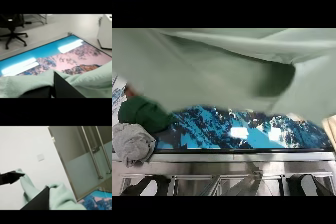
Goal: Fold the shirts.
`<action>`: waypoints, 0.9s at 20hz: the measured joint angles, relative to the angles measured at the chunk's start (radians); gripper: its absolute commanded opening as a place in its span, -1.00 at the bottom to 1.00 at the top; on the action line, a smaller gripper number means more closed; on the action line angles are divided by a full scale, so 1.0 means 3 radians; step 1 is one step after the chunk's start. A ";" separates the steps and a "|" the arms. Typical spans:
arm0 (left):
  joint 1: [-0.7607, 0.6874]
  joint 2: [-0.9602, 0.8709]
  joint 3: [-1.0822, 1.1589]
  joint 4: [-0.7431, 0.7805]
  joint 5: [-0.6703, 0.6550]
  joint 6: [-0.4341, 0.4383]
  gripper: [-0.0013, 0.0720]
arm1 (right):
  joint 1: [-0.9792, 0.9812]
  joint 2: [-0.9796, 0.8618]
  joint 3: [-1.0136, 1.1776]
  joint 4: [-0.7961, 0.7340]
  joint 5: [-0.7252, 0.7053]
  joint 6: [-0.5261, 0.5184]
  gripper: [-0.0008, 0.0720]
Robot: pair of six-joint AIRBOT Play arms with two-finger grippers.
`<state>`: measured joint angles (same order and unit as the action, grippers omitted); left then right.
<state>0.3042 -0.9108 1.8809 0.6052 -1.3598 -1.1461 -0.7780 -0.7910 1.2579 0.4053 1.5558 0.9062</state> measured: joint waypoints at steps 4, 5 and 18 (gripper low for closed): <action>-0.0023 -0.0221 -0.0567 0.0070 0.0037 0.0196 -0.90 | 0.0716 -0.0165 0.0024 -0.1268 -0.0774 -0.0039 -0.91; -0.0072 -0.0371 -0.0687 0.0076 0.0050 0.0258 -0.90 | 0.0961 -0.0273 0.0005 -0.1628 -0.0994 -0.0048 -0.91; -0.0306 -0.3415 0.0211 0.0079 -0.0027 0.0287 0.95 | 0.1591 -0.2486 0.0086 -0.3209 -0.2279 0.0018 -0.07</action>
<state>0.2123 -1.9354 1.9442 0.6289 -1.3678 -1.0599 -0.3008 -1.5368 1.2839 -0.5575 0.8722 0.9115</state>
